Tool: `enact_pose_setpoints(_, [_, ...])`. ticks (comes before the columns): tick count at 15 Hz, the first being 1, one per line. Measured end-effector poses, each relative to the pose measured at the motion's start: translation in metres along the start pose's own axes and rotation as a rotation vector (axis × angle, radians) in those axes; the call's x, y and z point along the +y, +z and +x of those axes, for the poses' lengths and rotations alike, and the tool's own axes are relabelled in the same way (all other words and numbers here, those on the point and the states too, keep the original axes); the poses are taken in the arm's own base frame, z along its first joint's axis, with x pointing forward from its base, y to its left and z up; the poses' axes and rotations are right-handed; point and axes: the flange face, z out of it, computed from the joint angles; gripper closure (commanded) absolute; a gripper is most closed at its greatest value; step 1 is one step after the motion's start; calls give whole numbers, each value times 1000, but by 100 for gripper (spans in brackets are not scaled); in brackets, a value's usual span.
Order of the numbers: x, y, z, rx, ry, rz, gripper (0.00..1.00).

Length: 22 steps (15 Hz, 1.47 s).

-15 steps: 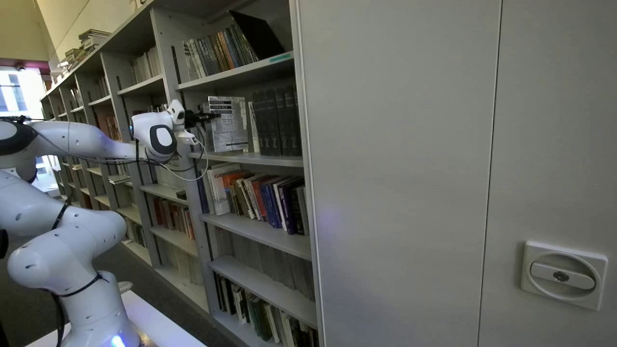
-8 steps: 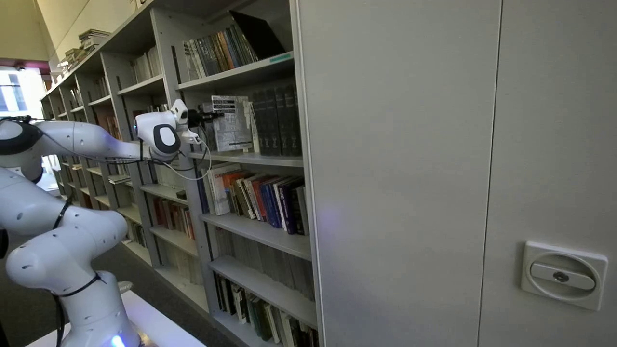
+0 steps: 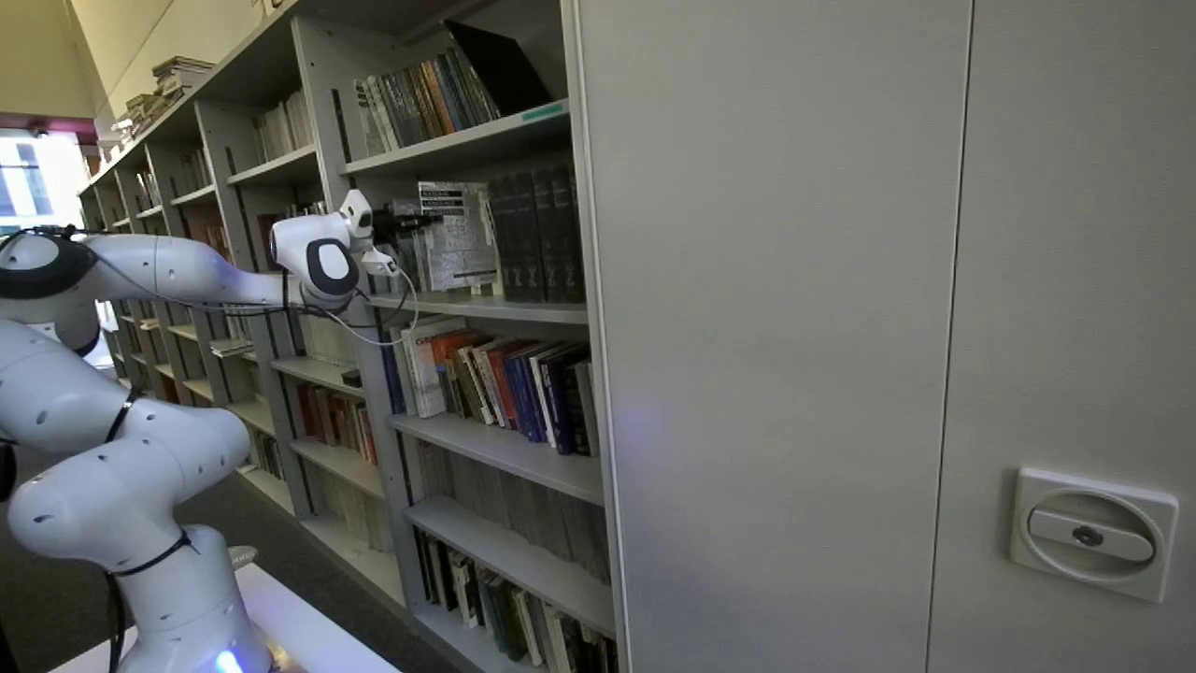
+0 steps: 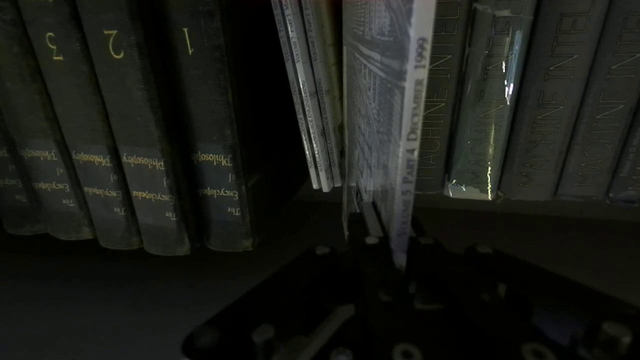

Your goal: Move the thin white book to the right

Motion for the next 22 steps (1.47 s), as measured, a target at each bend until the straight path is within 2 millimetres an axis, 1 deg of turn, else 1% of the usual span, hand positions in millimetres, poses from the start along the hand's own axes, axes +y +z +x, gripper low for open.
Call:
enact_pose_setpoints(11, [4,26,3,20,-15,-28,98])
enact_pose_setpoints(22, [18,50,-3,18,-27,-69,98])
